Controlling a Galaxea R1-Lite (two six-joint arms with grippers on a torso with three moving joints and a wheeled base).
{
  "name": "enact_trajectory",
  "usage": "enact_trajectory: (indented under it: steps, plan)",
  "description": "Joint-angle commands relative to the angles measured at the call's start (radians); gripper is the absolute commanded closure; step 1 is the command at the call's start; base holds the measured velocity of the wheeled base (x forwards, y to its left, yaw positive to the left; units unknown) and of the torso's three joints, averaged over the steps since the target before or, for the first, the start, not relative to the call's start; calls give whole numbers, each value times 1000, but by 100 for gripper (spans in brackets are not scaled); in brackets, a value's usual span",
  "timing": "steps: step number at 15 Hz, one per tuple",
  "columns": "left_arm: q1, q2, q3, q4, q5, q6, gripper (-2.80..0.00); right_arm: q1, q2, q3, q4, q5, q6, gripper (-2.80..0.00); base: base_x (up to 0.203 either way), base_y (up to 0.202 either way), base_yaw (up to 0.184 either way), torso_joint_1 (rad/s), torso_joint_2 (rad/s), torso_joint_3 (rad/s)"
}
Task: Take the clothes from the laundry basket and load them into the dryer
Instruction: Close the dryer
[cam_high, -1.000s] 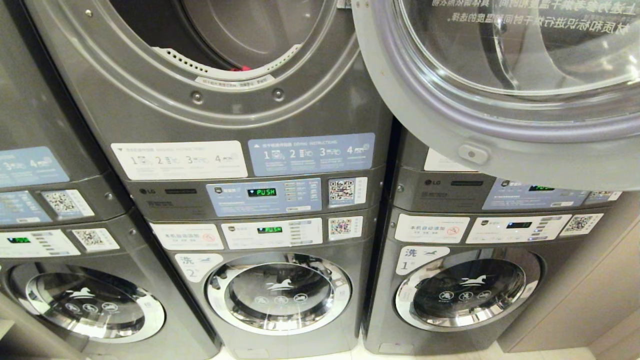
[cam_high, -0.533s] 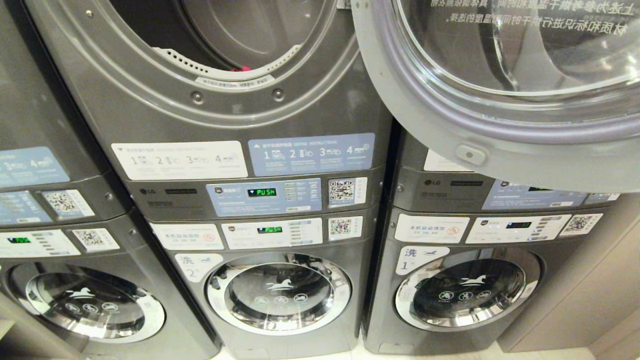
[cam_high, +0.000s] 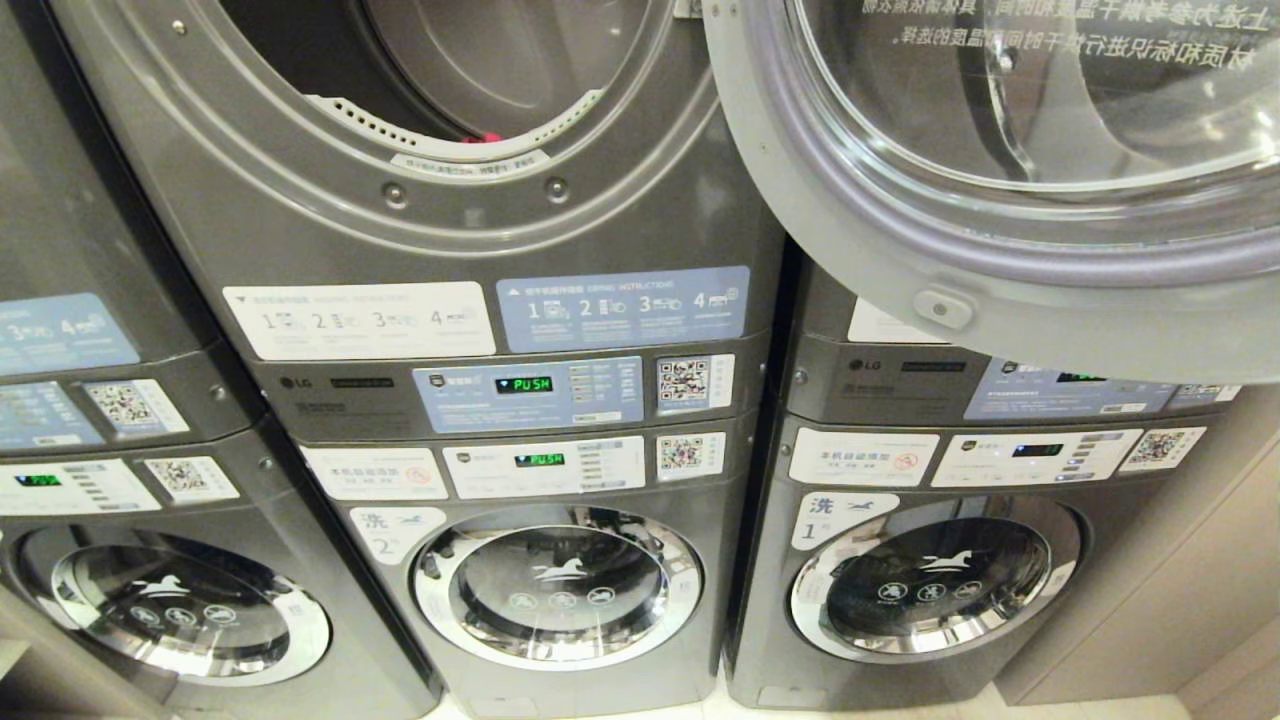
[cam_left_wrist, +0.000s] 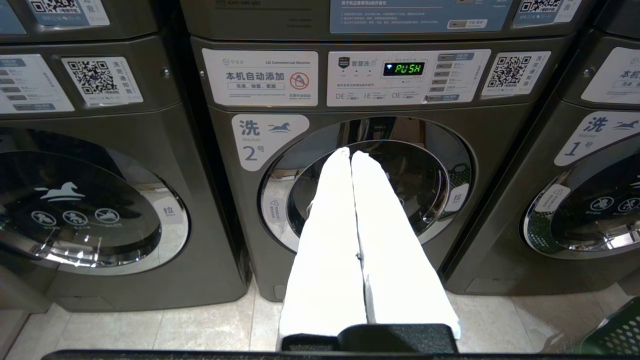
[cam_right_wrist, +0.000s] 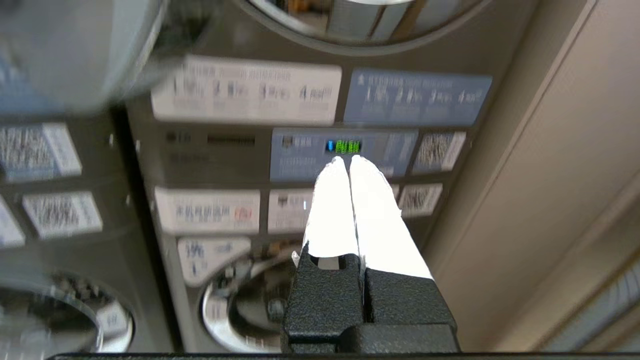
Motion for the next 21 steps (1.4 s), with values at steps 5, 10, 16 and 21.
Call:
enact_trajectory:
  steps: [5, 10, 16, 21]
  plan:
    - [0, 0, 0, -1, 0, 0, 0, 4, 336, -19, -420, 3, 19, 0, 0, 0, 0, 0, 0, 0]
    - [0, 0, 0, -1, 0, 2, 0, 7, 349, -21, -512, 185, 12, 0, 0, 0, 0, 0, 0, 0]
    - [0, 0, 0, -1, 0, 2, 0, 7, 225, 51, -503, 418, -56, 0, 0, 0, 0, 0, 0, 0]
    - [0, 0, 0, -1, 0, 2, 0, 7, 214, 49, -505, 586, -99, 0, 0, 0, 0, 0, 0, 0]
